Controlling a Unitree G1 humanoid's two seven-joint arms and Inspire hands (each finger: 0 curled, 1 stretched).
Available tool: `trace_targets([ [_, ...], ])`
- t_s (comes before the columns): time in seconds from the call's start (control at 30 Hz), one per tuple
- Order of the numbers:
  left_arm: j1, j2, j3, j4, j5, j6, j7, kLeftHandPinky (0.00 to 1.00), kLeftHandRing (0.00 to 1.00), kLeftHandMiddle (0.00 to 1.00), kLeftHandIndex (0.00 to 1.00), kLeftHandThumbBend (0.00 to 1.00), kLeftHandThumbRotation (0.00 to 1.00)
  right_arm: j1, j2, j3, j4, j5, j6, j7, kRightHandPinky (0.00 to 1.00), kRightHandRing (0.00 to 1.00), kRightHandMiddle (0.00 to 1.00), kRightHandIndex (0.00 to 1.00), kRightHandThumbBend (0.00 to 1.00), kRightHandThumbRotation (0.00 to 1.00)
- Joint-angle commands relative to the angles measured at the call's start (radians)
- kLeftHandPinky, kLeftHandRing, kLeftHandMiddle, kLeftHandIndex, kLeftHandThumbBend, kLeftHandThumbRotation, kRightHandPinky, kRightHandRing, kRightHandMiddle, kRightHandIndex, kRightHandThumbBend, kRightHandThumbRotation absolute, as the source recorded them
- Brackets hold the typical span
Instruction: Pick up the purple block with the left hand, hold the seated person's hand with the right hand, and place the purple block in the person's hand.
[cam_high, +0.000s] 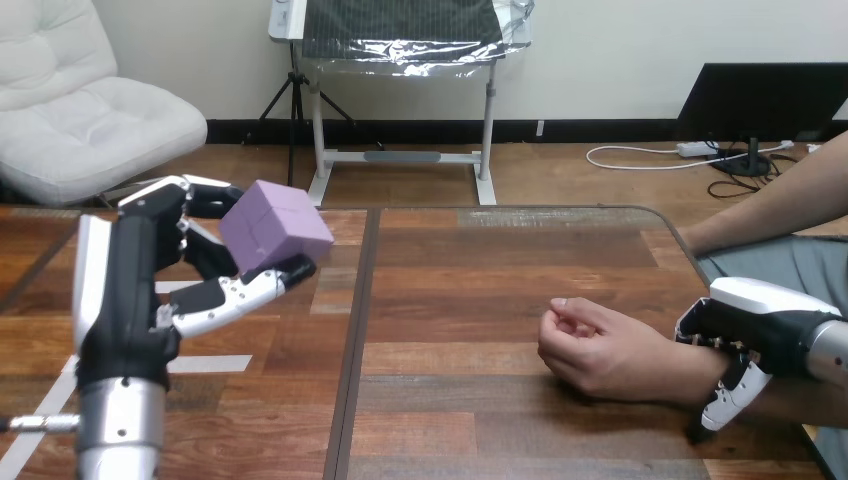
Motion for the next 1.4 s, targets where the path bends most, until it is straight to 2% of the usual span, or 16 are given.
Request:
trace_targets([
  [0.0, -0.114, 0.011, -0.019, 0.063, -0.016, -0.018, -0.01, 0.27, 0.31, 0.36, 0.41, 0.56, 0.0, -0.026, 0.005, -0.036, 0.015, 0.038, 0.004, 0.007, 0.26, 0.34, 0.44, 0.51, 0.89, 0.0],
  [0.27, -0.176, 0.018, -0.034, 0.156, -0.003, -0.042, -0.016, 0.27, 0.31, 0.37, 0.42, 0.55, 0.0, -0.041, -0.002, -0.052, -0.008, 0.066, -0.008, 0.003, 0.27, 0.35, 0.44, 0.5, 0.89, 0.0],
  [0.47, -0.23, 0.019, -0.044, 0.243, -0.014, -0.058, -0.026, 0.27, 0.31, 0.37, 0.43, 0.56, 0.0, -0.052, -0.005, -0.062, -0.035, 0.075, 0.009, 0.014, 0.31, 0.39, 0.46, 0.5, 0.88, 0.0],
  [0.77, -0.315, 0.024, -0.06, 0.381, -0.013, -0.076, -0.028, 0.27, 0.32, 0.38, 0.44, 0.58, 0.0, -0.056, 0.001, -0.085, -0.075, 0.103, 0.006, 0.022, 0.32, 0.38, 0.46, 0.5, 0.9, 0.0],
  [1.1, -0.406, 0.011, -0.069, 0.536, -0.034, -0.094, -0.028, 0.3, 0.34, 0.39, 0.44, 0.6, 0.0, -0.052, 0.012, -0.105, -0.128, 0.136, 0.015, 0.049, 0.34, 0.4, 0.46, 0.5, 0.92, 0.0],
  [1.37, -0.469, 0.003, -0.084, 0.637, -0.041, -0.101, -0.028, 0.3, 0.34, 0.39, 0.45, 0.61, 0.0, -0.044, 0.022, -0.113, -0.168, 0.139, 0.028, 0.048, 0.35, 0.41, 0.46, 0.49, 0.92, 0.0],
])
